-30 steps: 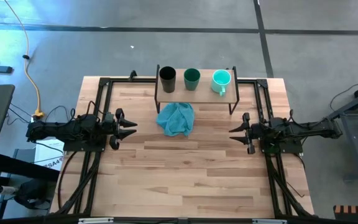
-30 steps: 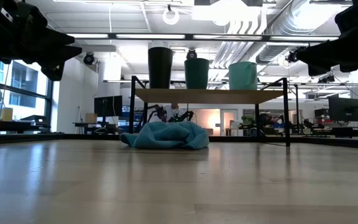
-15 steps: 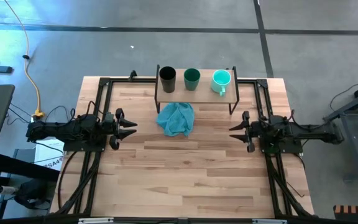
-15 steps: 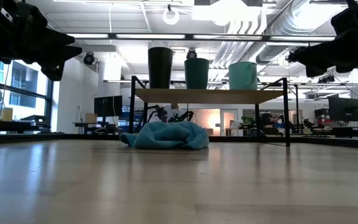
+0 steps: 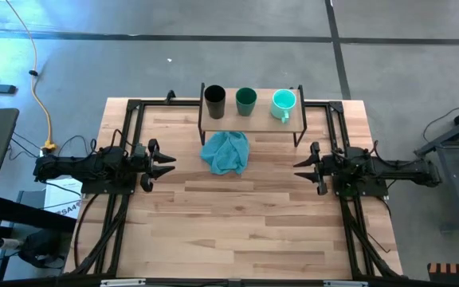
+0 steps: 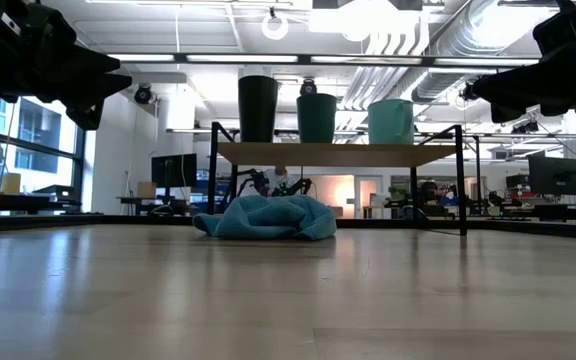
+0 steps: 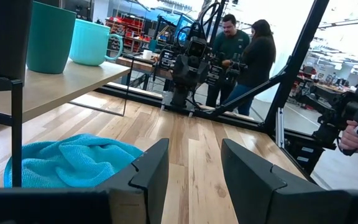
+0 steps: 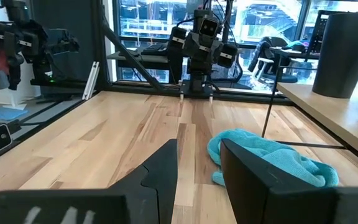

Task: Stack small to large cups/mugs on shelf
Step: Return to Home Position

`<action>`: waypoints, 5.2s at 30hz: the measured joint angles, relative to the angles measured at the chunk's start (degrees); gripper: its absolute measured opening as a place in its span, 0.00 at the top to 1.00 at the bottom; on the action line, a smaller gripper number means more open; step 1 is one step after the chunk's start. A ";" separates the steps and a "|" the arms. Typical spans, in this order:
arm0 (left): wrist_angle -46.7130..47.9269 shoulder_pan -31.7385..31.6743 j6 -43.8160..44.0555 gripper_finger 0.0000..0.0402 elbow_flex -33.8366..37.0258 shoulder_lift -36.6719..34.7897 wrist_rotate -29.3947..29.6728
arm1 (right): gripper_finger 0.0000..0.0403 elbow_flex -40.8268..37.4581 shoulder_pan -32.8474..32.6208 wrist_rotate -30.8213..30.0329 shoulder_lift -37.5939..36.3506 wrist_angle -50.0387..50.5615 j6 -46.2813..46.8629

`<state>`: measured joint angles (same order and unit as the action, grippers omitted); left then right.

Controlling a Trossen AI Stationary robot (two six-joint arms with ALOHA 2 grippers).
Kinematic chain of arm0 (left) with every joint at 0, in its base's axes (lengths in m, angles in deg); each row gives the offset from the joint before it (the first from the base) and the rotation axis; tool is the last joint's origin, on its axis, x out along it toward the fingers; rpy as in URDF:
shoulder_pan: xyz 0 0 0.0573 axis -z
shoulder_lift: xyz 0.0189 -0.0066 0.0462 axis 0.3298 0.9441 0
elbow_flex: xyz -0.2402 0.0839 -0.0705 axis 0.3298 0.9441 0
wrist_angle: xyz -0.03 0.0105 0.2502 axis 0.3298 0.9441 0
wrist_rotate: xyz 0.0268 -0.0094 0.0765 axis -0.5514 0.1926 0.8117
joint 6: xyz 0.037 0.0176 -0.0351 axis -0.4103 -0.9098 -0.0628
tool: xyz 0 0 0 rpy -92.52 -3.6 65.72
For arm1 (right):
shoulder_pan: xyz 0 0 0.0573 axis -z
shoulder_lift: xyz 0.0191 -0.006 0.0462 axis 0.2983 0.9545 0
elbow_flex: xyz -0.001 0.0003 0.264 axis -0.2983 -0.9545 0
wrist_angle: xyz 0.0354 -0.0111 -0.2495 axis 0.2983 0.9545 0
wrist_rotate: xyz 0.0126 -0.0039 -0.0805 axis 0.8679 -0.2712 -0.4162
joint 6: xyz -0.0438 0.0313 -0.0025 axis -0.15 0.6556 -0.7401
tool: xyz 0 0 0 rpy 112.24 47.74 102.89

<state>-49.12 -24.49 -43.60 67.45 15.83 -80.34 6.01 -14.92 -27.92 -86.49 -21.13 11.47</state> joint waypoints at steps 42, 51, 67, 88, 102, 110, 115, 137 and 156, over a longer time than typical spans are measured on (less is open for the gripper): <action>0.00 0.00 -16.52 0.66 0.00 0.00 0.20 | 0.72 0.00 0.02 -4.51 0.00 0.72 -1.53; 0.00 0.00 -16.09 0.66 -0.01 0.01 0.17 | 0.72 0.00 0.00 -4.51 0.00 0.72 -1.51; 0.00 0.00 -16.00 0.66 0.00 0.02 0.17 | 0.72 0.00 0.00 -4.50 0.00 0.72 -1.51; 0.00 0.00 -16.02 0.66 -0.02 0.02 0.15 | 0.72 0.00 0.00 -4.49 0.02 0.74 -1.51; 0.00 0.00 -16.03 0.66 -0.02 0.01 0.15 | 0.72 0.00 0.00 -4.49 0.01 0.72 -1.51; 0.00 0.00 -16.03 0.66 -0.02 0.02 0.15 | 0.72 0.00 0.01 -4.47 0.02 0.73 -1.51; 0.00 0.00 -16.04 0.66 -0.01 0.01 0.15 | 0.72 0.00 0.02 -4.49 0.02 0.74 -1.51; 0.00 0.00 -16.02 0.66 -0.02 0.00 0.15 | 0.72 0.00 0.01 -4.48 0.02 0.74 -1.51; 0.00 0.00 -16.04 0.66 -0.01 0.01 0.14 | 0.72 0.00 0.00 -4.46 0.02 0.74 -1.51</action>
<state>-49.12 -24.49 -59.63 67.44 15.84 -80.20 6.01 -14.92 -32.38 -86.47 -20.39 9.97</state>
